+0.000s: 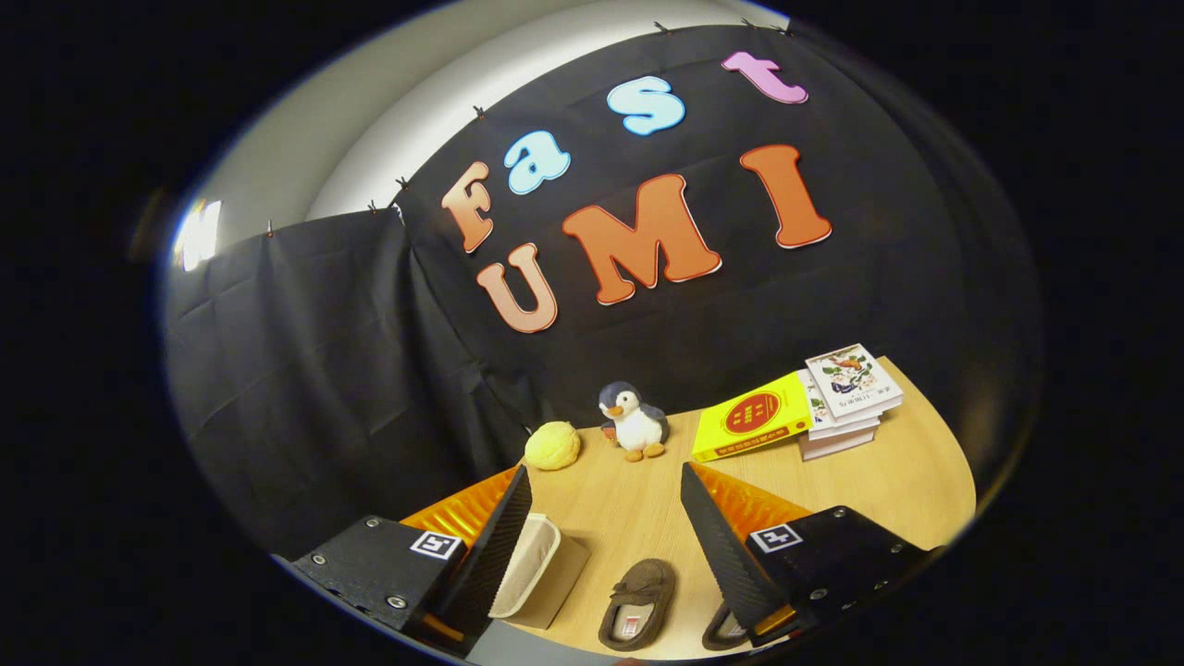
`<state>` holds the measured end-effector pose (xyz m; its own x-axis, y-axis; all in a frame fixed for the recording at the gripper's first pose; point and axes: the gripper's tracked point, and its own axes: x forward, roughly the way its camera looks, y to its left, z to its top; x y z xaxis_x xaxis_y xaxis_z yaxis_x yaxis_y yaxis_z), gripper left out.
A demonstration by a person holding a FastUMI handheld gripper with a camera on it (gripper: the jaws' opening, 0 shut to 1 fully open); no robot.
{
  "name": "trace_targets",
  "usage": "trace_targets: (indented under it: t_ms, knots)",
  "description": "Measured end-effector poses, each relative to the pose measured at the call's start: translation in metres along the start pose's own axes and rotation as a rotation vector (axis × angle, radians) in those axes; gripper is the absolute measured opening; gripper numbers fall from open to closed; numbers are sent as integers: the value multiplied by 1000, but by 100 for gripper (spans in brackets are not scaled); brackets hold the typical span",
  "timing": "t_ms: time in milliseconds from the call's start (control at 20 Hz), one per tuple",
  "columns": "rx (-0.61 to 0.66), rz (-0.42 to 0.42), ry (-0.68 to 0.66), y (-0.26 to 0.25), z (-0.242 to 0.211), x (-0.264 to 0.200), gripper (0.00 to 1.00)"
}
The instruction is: Open the storage box then place both shoes into the box .Put the left shoe in first, then the right shoe, with the right side of both shoes facing outward in a uniform manner.
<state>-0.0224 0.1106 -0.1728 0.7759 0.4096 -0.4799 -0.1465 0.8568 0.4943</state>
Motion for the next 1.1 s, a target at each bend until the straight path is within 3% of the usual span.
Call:
trace_targets:
  t_ms: [650, 1100]
  knots:
    - [95, 165, 417, 44, -147, 50, 97]
    - [295, 343, 698, 104, -236, 59, 97]
